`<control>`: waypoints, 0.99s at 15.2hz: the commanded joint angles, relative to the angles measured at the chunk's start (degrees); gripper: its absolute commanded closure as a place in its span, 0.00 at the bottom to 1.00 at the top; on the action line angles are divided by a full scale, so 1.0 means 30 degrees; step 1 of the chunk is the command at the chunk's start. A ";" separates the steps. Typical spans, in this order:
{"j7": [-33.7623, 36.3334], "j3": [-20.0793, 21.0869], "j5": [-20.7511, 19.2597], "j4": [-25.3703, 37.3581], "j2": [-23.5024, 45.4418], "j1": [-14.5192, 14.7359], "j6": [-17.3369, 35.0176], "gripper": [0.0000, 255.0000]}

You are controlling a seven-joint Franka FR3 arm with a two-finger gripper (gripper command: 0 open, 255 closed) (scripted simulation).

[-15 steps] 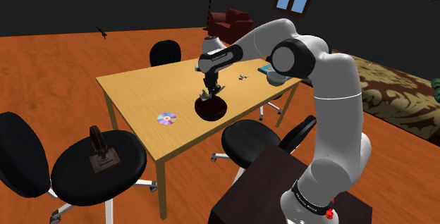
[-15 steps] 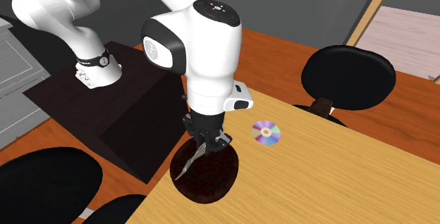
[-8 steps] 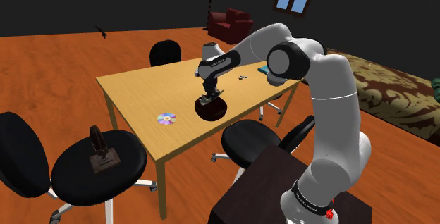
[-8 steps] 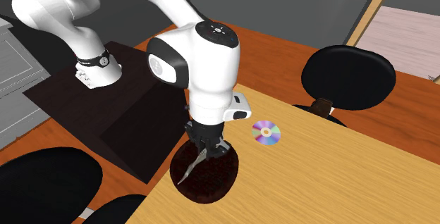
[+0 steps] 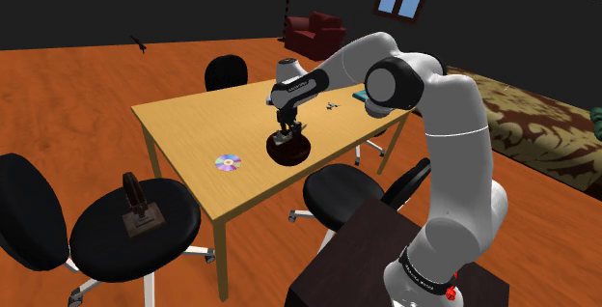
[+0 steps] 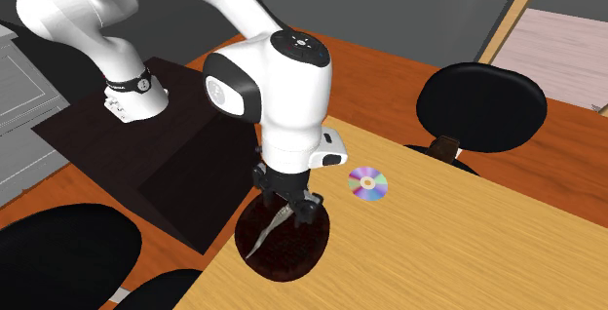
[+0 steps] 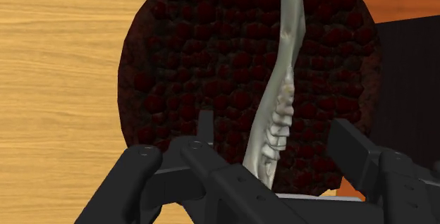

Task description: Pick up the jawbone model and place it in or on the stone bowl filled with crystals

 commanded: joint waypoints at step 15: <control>-0.0055 0.0081 0.0080 0.0566 -0.1232 0.0205 -0.1818 0.00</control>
